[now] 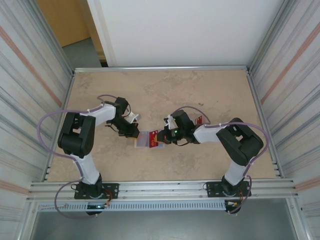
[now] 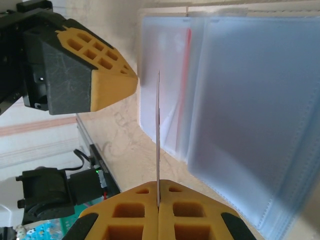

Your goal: Put the credit cards into the card holder

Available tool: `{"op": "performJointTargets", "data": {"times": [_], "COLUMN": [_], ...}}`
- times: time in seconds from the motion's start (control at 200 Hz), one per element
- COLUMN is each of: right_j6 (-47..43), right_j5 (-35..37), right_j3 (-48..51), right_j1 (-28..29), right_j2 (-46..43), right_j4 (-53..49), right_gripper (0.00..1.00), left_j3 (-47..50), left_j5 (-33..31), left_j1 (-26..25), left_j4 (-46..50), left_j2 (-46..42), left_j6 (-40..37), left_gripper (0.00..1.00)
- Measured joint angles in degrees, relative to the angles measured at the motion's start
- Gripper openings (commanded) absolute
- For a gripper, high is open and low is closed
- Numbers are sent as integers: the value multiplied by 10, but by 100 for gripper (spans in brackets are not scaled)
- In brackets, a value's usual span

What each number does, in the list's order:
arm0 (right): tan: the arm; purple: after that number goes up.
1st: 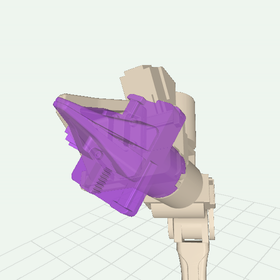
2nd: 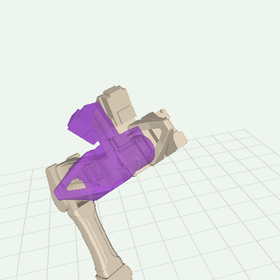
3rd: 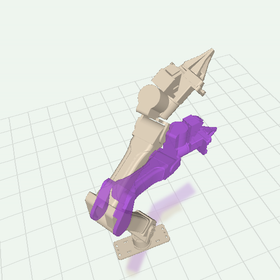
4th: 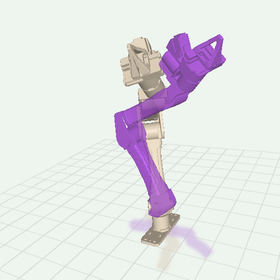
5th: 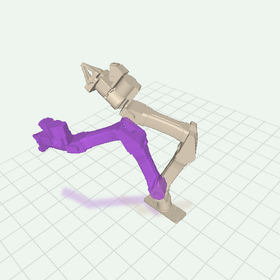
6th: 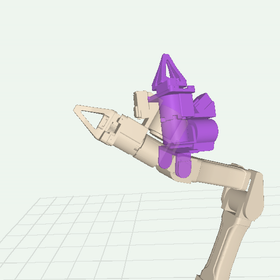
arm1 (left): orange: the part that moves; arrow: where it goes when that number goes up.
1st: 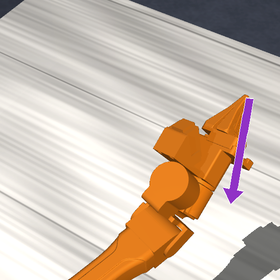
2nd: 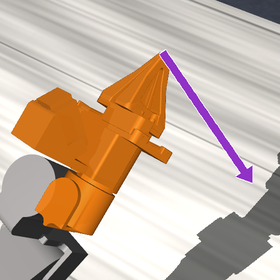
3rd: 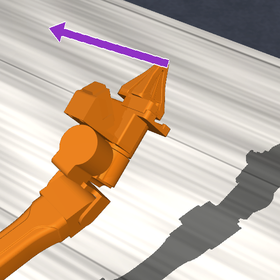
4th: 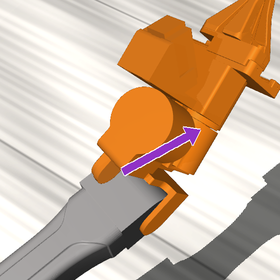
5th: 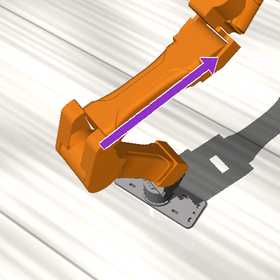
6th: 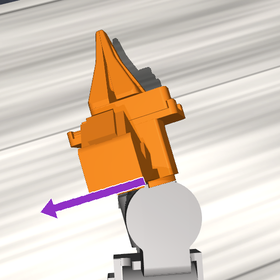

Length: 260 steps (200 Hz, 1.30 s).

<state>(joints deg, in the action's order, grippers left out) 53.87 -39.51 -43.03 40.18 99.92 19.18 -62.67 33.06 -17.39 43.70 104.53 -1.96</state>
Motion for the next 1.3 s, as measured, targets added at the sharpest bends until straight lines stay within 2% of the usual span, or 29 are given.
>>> {"op": "performJointTargets", "data": {"times": [0.882,1.303], "right_j6": [28,32], "right_j5": [-25,-23], "right_j3": [-2,17], "right_j1": [11,24], "right_j2": [46,38], "right_j4": [35,47], "right_gripper": [0,0], "left_j3": [-17,-18], "left_j5": [-8,-8], "left_j1": [-3,-3], "left_j4": [21,23], "left_j2": [26,26], "left_j6": [-20,-23], "left_gripper": [0,0]}}
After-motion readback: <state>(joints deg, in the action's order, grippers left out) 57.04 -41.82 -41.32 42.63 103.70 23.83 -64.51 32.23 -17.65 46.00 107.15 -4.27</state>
